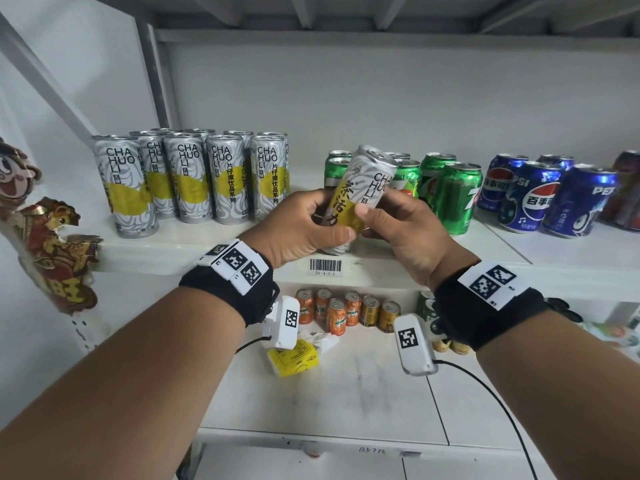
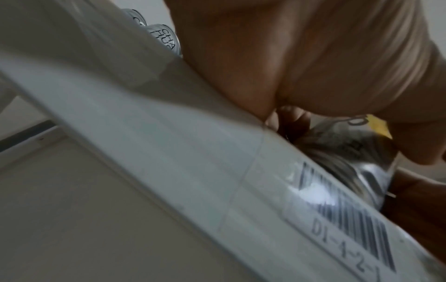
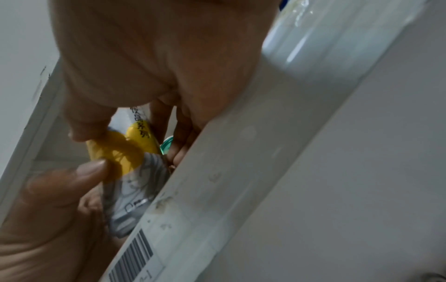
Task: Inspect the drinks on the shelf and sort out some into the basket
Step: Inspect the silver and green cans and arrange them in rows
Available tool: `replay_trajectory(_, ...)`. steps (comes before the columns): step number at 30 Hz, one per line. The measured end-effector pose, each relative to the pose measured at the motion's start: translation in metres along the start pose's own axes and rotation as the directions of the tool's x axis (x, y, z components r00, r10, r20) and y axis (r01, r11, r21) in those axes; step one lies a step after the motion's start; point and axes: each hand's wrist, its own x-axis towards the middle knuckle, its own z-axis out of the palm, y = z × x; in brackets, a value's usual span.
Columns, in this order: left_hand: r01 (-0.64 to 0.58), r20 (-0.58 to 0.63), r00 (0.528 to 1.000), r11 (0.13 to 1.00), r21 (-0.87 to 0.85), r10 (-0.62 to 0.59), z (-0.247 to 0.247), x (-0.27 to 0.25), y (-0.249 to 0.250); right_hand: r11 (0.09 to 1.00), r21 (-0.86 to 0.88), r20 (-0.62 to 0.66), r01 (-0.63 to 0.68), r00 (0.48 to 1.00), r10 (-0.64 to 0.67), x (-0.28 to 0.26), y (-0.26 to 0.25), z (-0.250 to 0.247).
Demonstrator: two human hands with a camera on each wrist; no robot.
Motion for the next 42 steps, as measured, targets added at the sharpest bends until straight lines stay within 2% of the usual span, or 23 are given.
replay_trajectory(8, 0.014, -0.054, 0.998, 0.995, -0.096, -0.02, -0.0041, 0.0025, -0.0061, 0.998, 0.056, -0.018, -0.028, 0.999, 0.029, 0.0005, -0.0024, 0.0021)
replay_trajectory(14, -0.015, -0.141, 0.99, 0.997, -0.076, 0.004, -0.0042, 0.0027, -0.0076, 0.998, 0.01, 0.067, -0.064, 0.996, 0.063, -0.0014, -0.0064, 0.0044)
replay_trajectory(24, 0.026, -0.145, 0.989, 0.999, -0.041, -0.032, 0.0001, 0.0015, -0.0036, 0.986, -0.152, 0.157, -0.074, 0.983, 0.098, -0.001, -0.0042, 0.0074)
replay_trajectory(27, 0.003, -0.144, 0.99, 0.998, -0.063, -0.012, -0.0005, 0.0029, -0.0057, 0.987, -0.152, 0.129, -0.052, 0.989, 0.072, -0.0001, -0.0025, 0.0059)
replay_trajectory(30, -0.034, -0.123, 0.992, 0.995, -0.088, 0.023, -0.0034, 0.0029, -0.008, 0.998, -0.044, 0.05, -0.033, 0.998, 0.036, -0.0004, -0.0035, 0.0065)
replay_trajectory(33, -0.058, -0.095, 0.994, 0.998, -0.015, 0.056, -0.0036, 0.001, -0.0061, 1.0, 0.018, -0.01, -0.009, 1.0, 0.009, -0.0014, -0.0036, 0.0051)
replay_trajectory(38, -0.074, -0.082, 0.994, 0.997, 0.02, 0.076, -0.0039, 0.0009, -0.0062, 0.998, 0.041, -0.026, 0.037, 0.999, -0.036, -0.0023, -0.0014, 0.0056)
replay_trajectory(42, -0.113, -0.08, 0.989, 0.987, 0.112, 0.122, -0.0038, 0.0014, -0.0064, 0.995, 0.057, -0.016, 0.08, 0.997, -0.079, -0.0029, 0.0005, 0.0057)
